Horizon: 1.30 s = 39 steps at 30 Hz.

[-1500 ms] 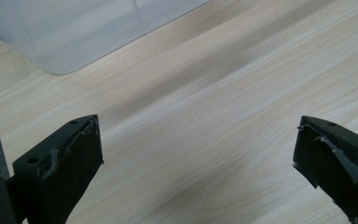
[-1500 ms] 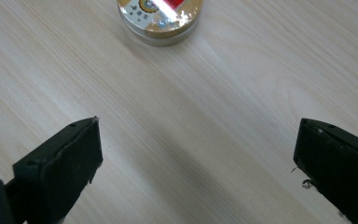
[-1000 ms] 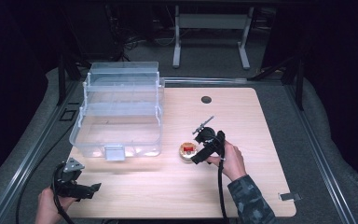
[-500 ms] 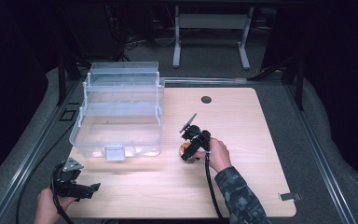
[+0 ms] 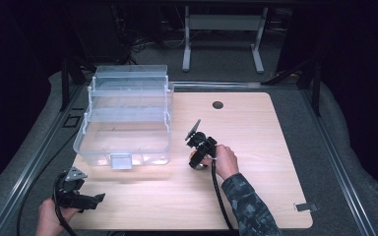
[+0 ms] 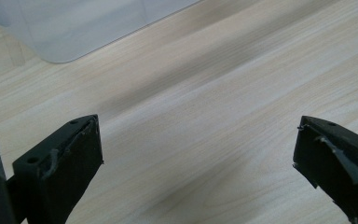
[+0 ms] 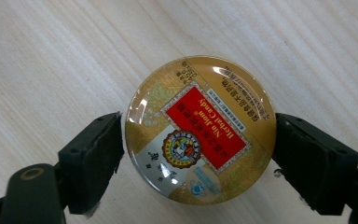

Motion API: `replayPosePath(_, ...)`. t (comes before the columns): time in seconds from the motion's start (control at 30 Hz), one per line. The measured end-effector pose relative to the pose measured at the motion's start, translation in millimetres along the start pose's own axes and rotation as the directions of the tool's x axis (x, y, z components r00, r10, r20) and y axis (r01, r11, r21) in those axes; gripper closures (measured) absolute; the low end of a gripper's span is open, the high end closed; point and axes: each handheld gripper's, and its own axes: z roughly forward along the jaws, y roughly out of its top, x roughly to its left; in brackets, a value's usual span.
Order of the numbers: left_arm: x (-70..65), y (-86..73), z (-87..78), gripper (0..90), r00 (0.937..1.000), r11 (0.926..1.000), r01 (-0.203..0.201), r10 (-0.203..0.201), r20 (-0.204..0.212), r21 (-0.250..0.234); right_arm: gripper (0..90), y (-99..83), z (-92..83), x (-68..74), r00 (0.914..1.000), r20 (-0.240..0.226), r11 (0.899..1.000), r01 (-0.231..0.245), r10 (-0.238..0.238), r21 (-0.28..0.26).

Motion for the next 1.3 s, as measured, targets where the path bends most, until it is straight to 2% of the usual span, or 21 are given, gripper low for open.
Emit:
replayPosePath(0.33,1.0,-2.4,2.8,1.2,1.0000,0.9999,0.000,0.000,0.000,0.012,19.1,4.7,7.4,1.2,1.0000,0.001,1.000,-0.001,0.001,0.023)
replayPosePath(0.6,1.5,-3.7,5.6,1.0,0.9999,0.9999,0.008,-0.008,0.006,0.011,19.6,4.4,8.3,0.0,0.9999,-0.010,1.000,-0.010,0.010,0.010)
replayPosePath(0.73,2.4,-4.1,5.1,1.0,0.9999,0.9998,0.004,-0.004,0.010,0.021,19.9,4.3,8.0,0.2,0.9999,-0.004,1.000,-0.011,0.011,0.010)
replayPosePath(0.8,3.0,-3.5,4.1,1.0,1.0000,0.9996,0.001,-0.001,0.007,0.029,19.9,3.7,7.1,-0.7,0.9998,-0.016,1.000,-0.009,0.009,0.006)
replayPosePath(1.0,4.3,-1.8,1.9,0.6,1.0000,0.9995,0.000,0.000,0.002,0.031,19.9,0.4,-8.9,-3.0,0.9992,-0.030,0.999,-0.026,0.025,-0.029)
replayPosePath(1.23,2.7,1.3,1.1,0.5,0.9999,0.9994,-0.010,0.009,0.006,0.035,19.9,-5.4,-22.6,-0.3,0.9997,-0.017,0.999,-0.018,0.017,-0.027)
replayPosePath(1.3,2.8,2.5,0.0,0.5,0.9999,0.9992,-0.014,0.014,0.005,0.037,19.9,-10.2,-31.8,0.3,0.9998,-0.004,0.999,-0.022,0.022,-0.033)
